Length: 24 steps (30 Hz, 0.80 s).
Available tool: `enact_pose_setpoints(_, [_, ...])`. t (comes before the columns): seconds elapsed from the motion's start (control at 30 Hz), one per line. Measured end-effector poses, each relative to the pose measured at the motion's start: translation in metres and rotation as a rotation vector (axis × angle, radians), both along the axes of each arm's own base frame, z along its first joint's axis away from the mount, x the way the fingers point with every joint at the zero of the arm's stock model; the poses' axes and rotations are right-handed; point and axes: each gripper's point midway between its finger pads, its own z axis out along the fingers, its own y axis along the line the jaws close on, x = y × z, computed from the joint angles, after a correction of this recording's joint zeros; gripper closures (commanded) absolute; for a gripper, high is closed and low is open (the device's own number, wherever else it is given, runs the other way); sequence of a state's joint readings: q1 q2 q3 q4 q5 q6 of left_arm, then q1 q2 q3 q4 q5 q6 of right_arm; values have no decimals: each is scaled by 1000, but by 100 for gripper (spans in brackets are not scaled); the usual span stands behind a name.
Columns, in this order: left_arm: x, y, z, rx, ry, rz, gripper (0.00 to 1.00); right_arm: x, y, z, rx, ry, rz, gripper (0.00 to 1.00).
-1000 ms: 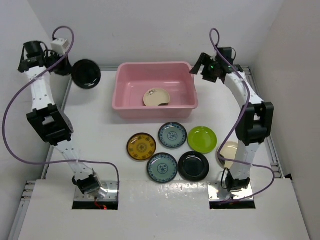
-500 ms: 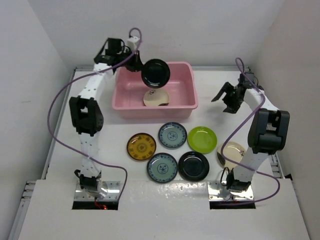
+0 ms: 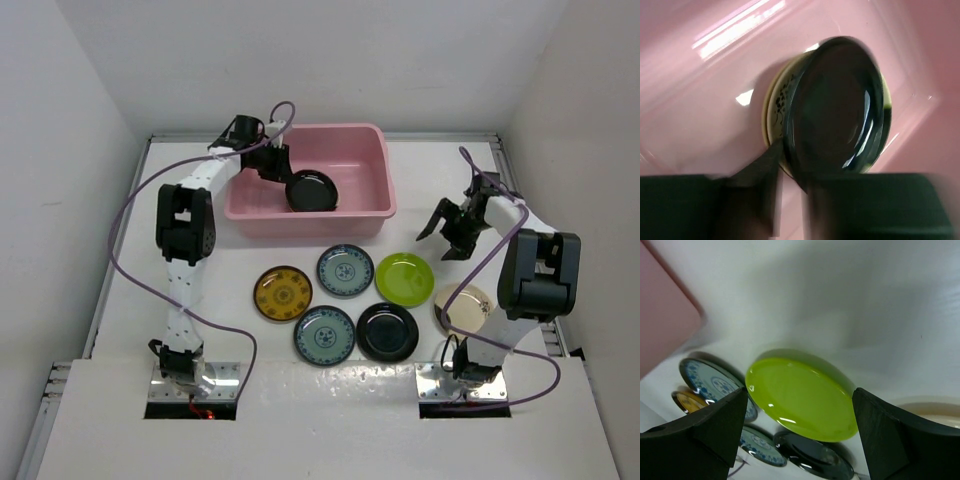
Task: Place the plates into the plastic bin on the countertop
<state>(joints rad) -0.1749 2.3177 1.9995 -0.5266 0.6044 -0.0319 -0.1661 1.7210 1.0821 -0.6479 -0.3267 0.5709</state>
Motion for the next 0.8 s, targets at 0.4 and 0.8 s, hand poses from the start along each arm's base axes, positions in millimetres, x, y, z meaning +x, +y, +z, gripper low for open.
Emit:
enact_pose_setpoints(0.4, [19,-1,29,28,-107,4,38,-45,9,-25,-32,125,50,22])
enact_pose_setpoints(0.8, [53,57,100,15,-272,108,36,-56,3,-49,-98,158,66,63])
